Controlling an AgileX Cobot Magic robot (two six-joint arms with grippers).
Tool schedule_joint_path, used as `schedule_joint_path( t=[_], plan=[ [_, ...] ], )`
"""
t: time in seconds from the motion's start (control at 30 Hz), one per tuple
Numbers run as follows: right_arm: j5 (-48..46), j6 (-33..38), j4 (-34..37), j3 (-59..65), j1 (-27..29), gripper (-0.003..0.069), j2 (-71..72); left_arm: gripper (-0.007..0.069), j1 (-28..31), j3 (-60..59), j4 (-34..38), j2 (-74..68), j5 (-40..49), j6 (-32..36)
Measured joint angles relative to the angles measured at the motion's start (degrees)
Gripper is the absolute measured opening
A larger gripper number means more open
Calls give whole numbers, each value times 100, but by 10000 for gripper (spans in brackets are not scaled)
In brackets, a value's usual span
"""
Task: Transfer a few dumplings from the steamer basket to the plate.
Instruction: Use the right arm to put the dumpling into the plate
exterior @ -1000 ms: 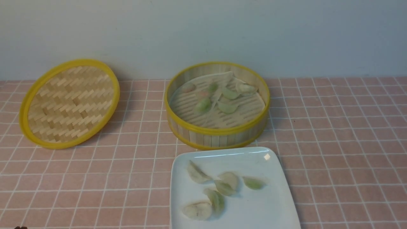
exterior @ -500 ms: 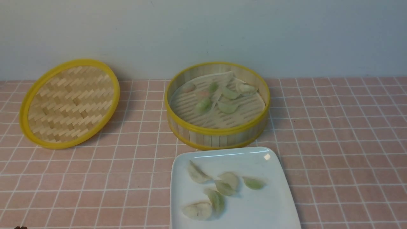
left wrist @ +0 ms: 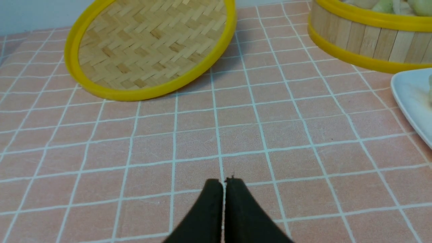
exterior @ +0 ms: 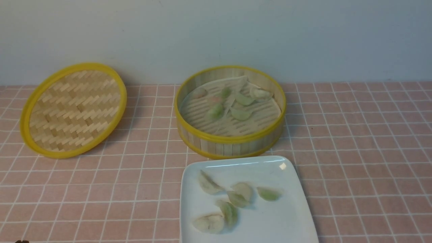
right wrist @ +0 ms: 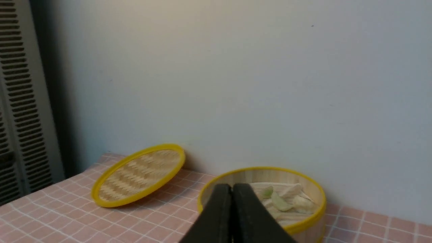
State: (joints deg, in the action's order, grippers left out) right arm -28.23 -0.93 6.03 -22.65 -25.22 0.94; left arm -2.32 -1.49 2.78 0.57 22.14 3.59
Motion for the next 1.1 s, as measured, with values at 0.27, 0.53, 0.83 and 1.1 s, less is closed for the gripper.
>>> schedule_joint_path(
  t=[0.27,0.53,0.83,1.1],
  plan=[
    [195,151,-129,1415,2196,-15,0,-6,0,0,0,0,0,0],
    [527,192,-173,2371,2749,-15,0,-6,0,0,0,0,-3,0],
    [532,192,-172,2375,2749,-15,0,-6,0,0,0,0,-3,5],
    [532,192,-172,2375,2749,-15,0,-6,0,0,0,0,-3,5]
  ],
)
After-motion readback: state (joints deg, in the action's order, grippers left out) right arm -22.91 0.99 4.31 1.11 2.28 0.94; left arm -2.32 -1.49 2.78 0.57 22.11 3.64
